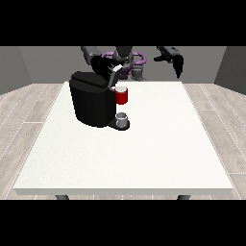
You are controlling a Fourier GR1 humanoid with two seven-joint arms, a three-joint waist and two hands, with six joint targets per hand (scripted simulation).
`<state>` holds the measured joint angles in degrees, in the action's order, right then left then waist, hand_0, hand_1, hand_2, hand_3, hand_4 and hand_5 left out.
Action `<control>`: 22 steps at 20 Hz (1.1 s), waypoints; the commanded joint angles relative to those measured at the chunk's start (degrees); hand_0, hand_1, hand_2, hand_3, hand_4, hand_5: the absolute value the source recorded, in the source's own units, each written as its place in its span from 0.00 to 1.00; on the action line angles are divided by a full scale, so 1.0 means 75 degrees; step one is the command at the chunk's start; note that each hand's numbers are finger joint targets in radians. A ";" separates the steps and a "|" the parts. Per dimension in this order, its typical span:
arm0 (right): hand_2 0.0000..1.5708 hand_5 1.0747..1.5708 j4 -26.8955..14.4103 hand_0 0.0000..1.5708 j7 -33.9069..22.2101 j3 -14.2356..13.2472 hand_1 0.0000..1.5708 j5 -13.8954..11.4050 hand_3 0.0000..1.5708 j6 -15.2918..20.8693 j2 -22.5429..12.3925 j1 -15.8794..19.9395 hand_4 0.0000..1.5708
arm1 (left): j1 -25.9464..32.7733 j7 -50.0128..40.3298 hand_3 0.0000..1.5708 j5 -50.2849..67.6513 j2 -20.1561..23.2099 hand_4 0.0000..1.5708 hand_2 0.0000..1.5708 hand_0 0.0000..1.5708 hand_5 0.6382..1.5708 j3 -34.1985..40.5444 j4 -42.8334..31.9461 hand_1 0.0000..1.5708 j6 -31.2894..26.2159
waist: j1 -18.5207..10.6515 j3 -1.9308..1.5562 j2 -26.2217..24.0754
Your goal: Insert the coffee pod into the coffee machine and close the lid
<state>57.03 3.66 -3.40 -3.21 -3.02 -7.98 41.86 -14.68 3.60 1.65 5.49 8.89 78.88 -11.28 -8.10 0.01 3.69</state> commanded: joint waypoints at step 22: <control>0.00 1.00 0.1135 0.00 0.0841 0.1557 0.00 0.0827 0.00 0.0028 0.1057 -0.1583 0.18 | 0.0813 0.1137 0.00 -0.0100 -0.0093 0.09 0.00 0.00 1.00 0.0030 -0.0675 0.00 0.0250 | 0.0786 -0.0001 -0.1171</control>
<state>62.10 8.76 5.29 -2.22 -3.20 -0.90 37.00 -11.92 8.86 1.69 6.48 9.86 75.16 -9.93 -4.34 0.00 -1.27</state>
